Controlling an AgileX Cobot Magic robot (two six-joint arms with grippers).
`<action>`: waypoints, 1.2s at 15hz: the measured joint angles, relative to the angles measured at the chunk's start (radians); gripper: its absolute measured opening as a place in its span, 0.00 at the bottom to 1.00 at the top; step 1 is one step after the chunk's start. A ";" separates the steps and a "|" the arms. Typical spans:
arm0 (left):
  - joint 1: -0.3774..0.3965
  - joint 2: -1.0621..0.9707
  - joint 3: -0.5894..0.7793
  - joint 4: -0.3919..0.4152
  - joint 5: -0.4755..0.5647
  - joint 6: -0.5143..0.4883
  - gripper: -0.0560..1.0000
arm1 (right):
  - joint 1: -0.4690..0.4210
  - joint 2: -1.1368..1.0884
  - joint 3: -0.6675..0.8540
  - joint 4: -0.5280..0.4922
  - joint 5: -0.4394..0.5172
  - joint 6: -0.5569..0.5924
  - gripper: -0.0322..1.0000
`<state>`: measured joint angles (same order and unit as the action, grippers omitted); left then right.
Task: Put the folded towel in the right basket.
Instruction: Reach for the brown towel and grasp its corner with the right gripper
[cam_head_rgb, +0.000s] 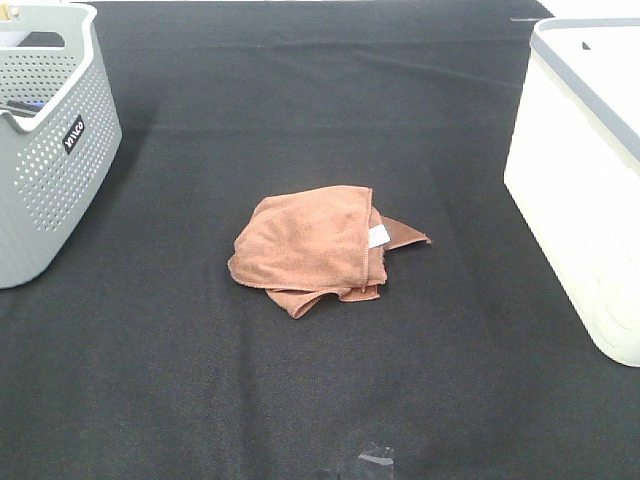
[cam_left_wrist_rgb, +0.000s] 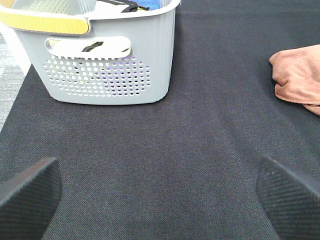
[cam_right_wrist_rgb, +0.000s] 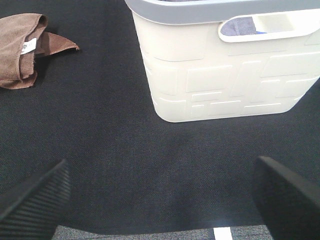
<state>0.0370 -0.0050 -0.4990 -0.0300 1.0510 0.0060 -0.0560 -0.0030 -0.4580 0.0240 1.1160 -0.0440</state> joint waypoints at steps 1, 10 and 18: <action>0.000 0.000 0.000 0.000 0.000 0.000 0.99 | 0.000 0.000 0.000 0.000 0.000 0.000 0.95; 0.000 0.000 0.000 0.000 0.000 0.000 0.99 | 0.000 0.000 0.000 0.000 0.000 0.000 0.95; 0.000 0.000 0.000 0.000 0.000 0.000 0.99 | 0.000 0.000 0.000 0.000 0.000 0.000 0.95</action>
<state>0.0370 -0.0050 -0.4990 -0.0300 1.0510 0.0060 -0.0560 -0.0030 -0.4580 0.0240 1.1160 -0.0440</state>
